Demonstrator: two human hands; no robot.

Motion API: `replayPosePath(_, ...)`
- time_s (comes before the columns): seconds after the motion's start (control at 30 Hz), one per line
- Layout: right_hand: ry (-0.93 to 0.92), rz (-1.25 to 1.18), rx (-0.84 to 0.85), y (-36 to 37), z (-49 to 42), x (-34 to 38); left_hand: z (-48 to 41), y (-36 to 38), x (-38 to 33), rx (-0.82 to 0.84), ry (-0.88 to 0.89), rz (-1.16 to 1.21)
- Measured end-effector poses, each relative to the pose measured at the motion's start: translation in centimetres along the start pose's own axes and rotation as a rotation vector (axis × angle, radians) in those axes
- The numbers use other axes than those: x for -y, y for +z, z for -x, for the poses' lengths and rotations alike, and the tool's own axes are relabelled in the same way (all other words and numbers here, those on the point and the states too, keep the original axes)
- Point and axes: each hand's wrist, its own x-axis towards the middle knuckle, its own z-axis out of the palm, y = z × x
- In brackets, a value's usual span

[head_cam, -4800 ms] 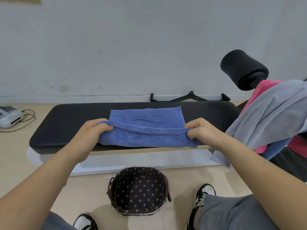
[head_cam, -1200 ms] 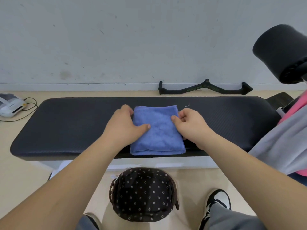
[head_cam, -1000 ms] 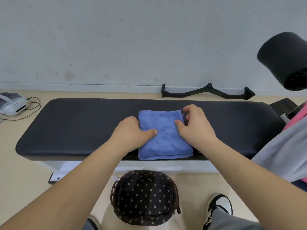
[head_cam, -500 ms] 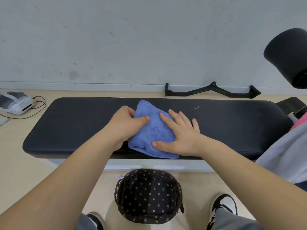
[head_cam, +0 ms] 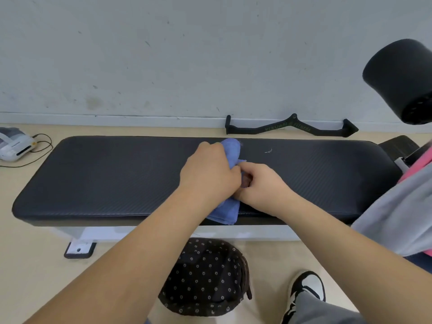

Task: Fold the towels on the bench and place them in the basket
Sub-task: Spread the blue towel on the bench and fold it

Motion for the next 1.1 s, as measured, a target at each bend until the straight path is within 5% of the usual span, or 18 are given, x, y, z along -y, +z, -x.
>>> replayPosePath(0.2, 0.071, -0.214, 0.016, -1.2, 0.3, -1.1, 0.8, 1.7, -1.6, 0.127, 0.078, -0.167)
replayPosePath(0.43, 0.245, -0.479, -0.058, -1.7, -0.1, -1.2, 0.3, 2.1, 0.4, 0.145, 0.134, 0.025)
replayPosePath(0.63, 0.219, -0.176, -0.098, -1.1, 0.5, -0.9, 1.0, 1.0, 1.8, 0.073, -0.142, 0.032)
replayPosePath(0.83, 0.145, -0.275, 0.060, -0.5, 3.7, 0.9, 4.9, 0.1, 2.1, 0.290, -0.288, 0.613)
replayPosePath(1.1, 0.217, -0.383, 0.400, 3.3, 10.2, 3.7, 12.2, -2.5, 7.7, 0.428, -0.260, 0.896)
